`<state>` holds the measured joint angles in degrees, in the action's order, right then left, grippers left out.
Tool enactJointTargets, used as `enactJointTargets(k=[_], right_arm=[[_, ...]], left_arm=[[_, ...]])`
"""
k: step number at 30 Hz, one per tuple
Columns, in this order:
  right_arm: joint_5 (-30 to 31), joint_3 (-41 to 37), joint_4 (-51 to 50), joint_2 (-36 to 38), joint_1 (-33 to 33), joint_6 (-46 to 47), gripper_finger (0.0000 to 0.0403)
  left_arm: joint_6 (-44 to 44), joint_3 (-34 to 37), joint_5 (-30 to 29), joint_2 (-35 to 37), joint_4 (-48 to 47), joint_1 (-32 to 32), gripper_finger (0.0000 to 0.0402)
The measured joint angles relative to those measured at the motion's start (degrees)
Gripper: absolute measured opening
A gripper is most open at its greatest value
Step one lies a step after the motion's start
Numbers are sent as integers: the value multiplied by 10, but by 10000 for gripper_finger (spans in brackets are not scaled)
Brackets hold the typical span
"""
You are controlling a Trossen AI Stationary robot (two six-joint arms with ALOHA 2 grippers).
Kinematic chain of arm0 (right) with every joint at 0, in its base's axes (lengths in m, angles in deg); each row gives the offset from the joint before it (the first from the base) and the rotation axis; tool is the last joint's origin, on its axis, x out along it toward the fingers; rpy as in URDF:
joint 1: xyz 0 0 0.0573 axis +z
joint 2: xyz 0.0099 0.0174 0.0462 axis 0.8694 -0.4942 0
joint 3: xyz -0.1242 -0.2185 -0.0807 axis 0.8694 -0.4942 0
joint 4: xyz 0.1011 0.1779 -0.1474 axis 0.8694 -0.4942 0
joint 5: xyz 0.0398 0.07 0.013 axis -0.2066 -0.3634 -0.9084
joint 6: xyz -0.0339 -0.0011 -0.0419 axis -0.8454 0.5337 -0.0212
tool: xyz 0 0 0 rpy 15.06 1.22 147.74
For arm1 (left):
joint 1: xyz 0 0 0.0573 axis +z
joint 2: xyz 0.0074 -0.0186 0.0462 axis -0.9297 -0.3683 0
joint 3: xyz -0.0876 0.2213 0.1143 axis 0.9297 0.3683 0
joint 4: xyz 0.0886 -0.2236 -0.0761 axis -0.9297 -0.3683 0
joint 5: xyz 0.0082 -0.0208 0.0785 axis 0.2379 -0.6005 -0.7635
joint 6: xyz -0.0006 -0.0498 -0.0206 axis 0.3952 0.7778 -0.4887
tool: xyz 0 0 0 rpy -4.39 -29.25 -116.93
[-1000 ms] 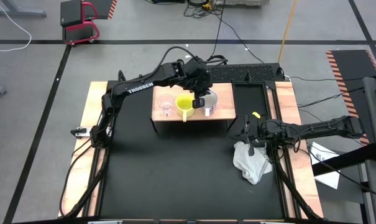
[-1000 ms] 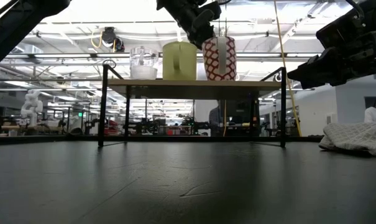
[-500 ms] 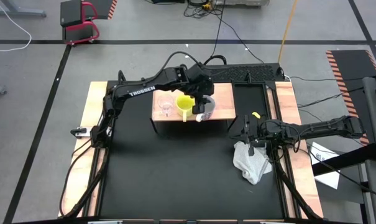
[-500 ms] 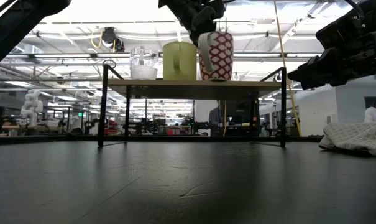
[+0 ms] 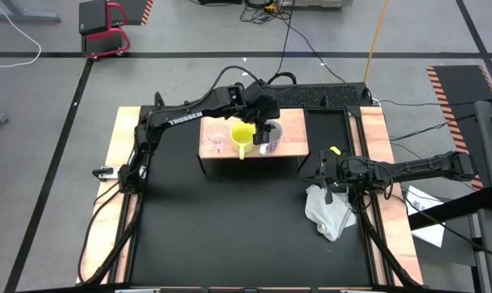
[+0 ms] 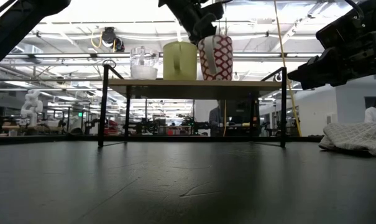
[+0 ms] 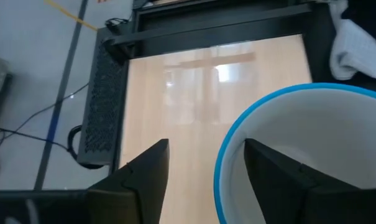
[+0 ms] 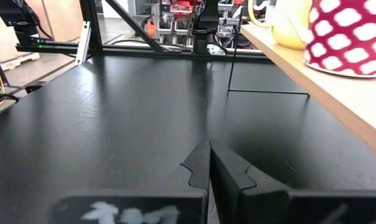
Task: Stack small to large cups/mugs on shelf
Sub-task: Put the red patterned mug on the shelf, then return to Home Position
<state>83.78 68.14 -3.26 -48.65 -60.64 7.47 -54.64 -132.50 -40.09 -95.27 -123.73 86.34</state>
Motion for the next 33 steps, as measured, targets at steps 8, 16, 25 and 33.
enactJointTargets(k=[8, 16, 25, 33], right_arm=[[0, 0, 0, 0, 0, 5, 0], [0, 0, 0, 0, 0, 5, 0], [0, 0, -4, 0, 0, 5, 0], [0, 0, -8, 0, 0, 4, 0]], left_arm=[[0, 0, -6, 0, 2, 0, 209], [6, -1, 9, 0, 2, -1, 210], [3, -1, 16, 0, 16, -1, 210], [-7, -1, 16, 2, 25, -6, 210]])
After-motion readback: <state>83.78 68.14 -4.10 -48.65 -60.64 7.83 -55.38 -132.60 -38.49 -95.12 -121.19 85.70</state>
